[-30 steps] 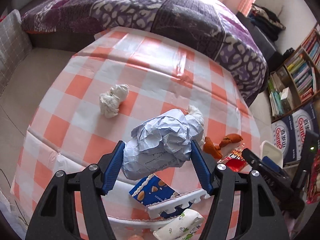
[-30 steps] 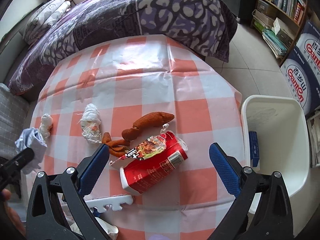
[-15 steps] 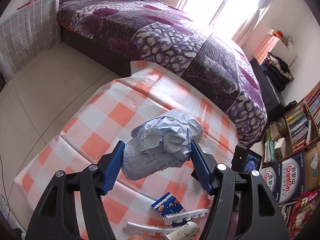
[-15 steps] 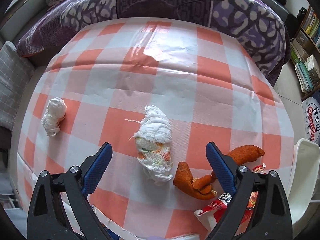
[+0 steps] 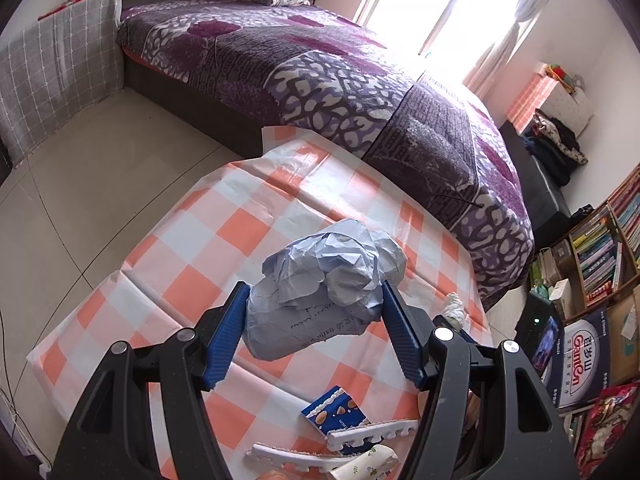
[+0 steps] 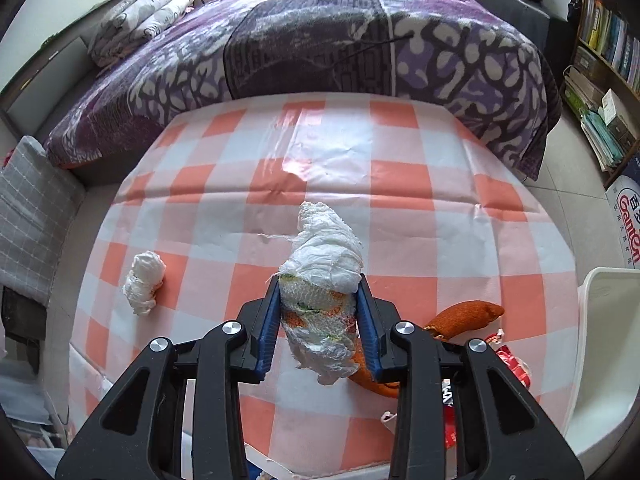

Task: Collect trash
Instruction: 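Grasp the white tissue bundle with the right tool while the left tool holds the paper ball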

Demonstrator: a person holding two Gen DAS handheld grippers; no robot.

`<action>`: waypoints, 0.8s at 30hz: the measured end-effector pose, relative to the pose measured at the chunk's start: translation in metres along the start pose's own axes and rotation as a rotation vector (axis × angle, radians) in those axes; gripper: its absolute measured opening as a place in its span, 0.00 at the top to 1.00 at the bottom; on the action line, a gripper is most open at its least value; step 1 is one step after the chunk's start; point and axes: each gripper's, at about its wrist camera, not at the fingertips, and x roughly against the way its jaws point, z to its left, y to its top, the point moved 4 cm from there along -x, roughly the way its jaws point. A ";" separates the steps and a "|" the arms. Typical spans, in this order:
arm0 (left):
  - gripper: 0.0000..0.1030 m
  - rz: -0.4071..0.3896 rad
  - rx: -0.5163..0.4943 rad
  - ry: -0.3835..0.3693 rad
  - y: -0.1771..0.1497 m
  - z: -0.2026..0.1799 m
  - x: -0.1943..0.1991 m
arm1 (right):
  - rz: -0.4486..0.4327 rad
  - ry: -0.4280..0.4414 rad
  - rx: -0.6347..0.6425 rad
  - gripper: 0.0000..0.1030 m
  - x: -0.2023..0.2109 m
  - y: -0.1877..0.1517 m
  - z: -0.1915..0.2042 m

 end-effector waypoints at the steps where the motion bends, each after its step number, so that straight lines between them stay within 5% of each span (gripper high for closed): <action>1: 0.37 -0.018 -0.009 0.006 -0.001 -0.003 0.003 | -0.027 -0.011 0.005 0.68 0.011 0.001 -0.002; 8: 0.37 -0.117 -0.077 0.071 -0.009 -0.025 0.014 | -0.127 -0.074 -0.024 0.67 0.068 0.001 -0.031; 24: 0.37 -0.078 -0.148 0.091 -0.042 -0.057 -0.005 | -0.191 -0.115 -0.109 0.67 0.108 -0.037 -0.101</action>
